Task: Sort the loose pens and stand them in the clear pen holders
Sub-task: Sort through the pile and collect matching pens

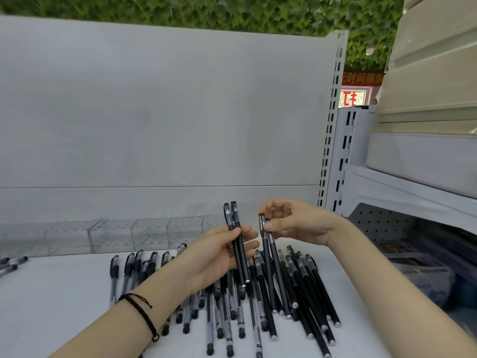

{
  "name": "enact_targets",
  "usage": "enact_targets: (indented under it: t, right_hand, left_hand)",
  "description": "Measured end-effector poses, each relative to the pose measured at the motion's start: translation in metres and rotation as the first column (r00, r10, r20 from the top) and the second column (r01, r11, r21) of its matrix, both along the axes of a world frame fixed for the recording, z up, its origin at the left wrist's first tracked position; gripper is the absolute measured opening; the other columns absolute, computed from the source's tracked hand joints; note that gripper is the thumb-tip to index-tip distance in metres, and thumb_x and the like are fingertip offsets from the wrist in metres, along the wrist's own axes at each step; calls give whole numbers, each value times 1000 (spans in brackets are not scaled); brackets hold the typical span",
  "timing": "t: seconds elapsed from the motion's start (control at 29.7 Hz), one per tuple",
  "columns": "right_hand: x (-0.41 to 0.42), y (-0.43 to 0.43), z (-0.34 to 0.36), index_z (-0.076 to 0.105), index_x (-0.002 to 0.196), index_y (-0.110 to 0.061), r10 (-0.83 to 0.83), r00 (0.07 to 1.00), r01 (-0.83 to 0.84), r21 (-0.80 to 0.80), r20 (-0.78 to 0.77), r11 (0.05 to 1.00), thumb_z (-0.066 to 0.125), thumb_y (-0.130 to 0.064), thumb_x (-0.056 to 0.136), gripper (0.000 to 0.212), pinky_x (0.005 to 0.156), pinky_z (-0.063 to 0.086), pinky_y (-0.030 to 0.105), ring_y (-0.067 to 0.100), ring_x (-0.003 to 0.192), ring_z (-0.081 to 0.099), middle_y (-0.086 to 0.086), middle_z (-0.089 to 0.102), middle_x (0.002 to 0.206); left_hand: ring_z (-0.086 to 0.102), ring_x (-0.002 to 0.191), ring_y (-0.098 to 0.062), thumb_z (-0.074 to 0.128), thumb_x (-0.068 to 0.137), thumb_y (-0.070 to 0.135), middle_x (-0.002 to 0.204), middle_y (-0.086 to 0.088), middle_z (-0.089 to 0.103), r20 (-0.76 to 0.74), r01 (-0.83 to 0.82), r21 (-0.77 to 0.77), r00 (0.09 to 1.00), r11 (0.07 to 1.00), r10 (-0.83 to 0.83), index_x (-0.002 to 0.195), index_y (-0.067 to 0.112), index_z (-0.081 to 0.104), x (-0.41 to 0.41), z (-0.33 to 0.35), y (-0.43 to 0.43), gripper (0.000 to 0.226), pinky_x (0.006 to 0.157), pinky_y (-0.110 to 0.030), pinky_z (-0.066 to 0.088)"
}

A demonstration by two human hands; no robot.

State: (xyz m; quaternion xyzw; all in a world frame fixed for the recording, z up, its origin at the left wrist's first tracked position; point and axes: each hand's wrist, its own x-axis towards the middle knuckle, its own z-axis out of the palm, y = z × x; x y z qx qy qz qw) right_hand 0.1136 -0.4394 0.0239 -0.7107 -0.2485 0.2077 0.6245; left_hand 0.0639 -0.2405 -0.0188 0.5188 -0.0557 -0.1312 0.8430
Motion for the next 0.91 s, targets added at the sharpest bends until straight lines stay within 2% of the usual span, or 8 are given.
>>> enact_targets:
  t: [0.1, 0.2, 0.37, 0.47, 0.54, 0.64, 0.77, 0.91]
  right_hand:
    - [0, 0, 2, 61, 96, -9, 3, 999, 1, 134, -34, 991, 61, 10, 84, 23, 68, 46, 19, 5, 53, 53, 1, 62, 78]
    - [0, 7, 2, 61, 96, -8, -32, 998, 46, 247, -57, 968, 61, 9, 82, 22, 64, 51, 18, 8, 60, 61, 3, 66, 79]
    - [3, 19, -2, 61, 97, -6, -130, 991, 132, 327, -27, 936, 59, 10, 84, 21, 77, 55, 24, 12, 73, 66, 4, 68, 81]
    - [3, 24, -5, 61, 96, -5, -209, 978, 189, 321, 27, 928, 61, 10, 84, 20, 79, 54, 26, 15, 76, 65, 6, 68, 84]
    - [4, 28, -8, 61, 97, -5, -262, 960, 226, 286, 95, 931, 64, 7, 84, 18, 79, 52, 27, 17, 78, 63, 8, 67, 87]
    - [2, 32, -10, 63, 106, -1, -336, 911, 297, 184, 238, 937, 70, -2, 83, 24, 69, 51, 19, 10, 76, 62, 7, 68, 90]
    - [-1, 25, -9, 67, 106, -4, -361, 890, 336, 135, 278, 932, 72, -16, 84, 25, 67, 51, 22, 11, 76, 60, 3, 66, 90]
    - [3, 14, -10, 68, 100, -13, -261, 868, 364, -184, 422, 913, 73, -24, 84, 20, 61, 46, 18, 8, 71, 57, -2, 65, 85]
  left_hand:
    - [65, 108, -35, 43, 100, 7, 113, -25, 67, -23, 47, -9, 999, 999, -47, 108, -3, 61, -3, 1, -1, 22, 89, -40, 55]
    - [64, 109, -36, 39, 103, 12, 118, -27, 65, 0, 157, 64, 988, 985, -158, 123, -3, 53, -8, 3, -3, 29, 95, -45, 52]
    - [65, 108, -37, 36, 103, 13, 115, -27, 66, 24, 221, 63, 974, 973, -223, 126, -5, 47, -12, 6, -5, 31, 97, -48, 51]
    - [70, 94, -33, 40, 102, 13, 108, -23, 69, 29, 226, 39, 973, 973, -227, 124, -3, 48, -10, 5, -4, 28, 87, -46, 56]
    - [67, 80, -26, 45, 100, 14, 95, -16, 69, 22, 226, 19, 974, 974, -226, 127, -1, 47, -7, 3, -3, 31, 79, -43, 57]
    - [51, 62, -15, 51, 94, 17, 77, -6, 56, 37, 245, -26, 969, 969, -244, 124, 6, 48, -6, 1, -3, 32, 60, -30, 52]
    - [39, 52, -8, 53, 91, 19, 67, 1, 46, 48, 177, -30, 983, 984, -176, 118, 9, 52, -3, 1, -1, 29, 45, -20, 38]
    - [34, 45, -5, 57, 83, 24, 62, 3, 41, 60, 53, -89, 997, 995, -48, 111, 9, 55, 3, 4, 2, 32, 37, -15, 31]
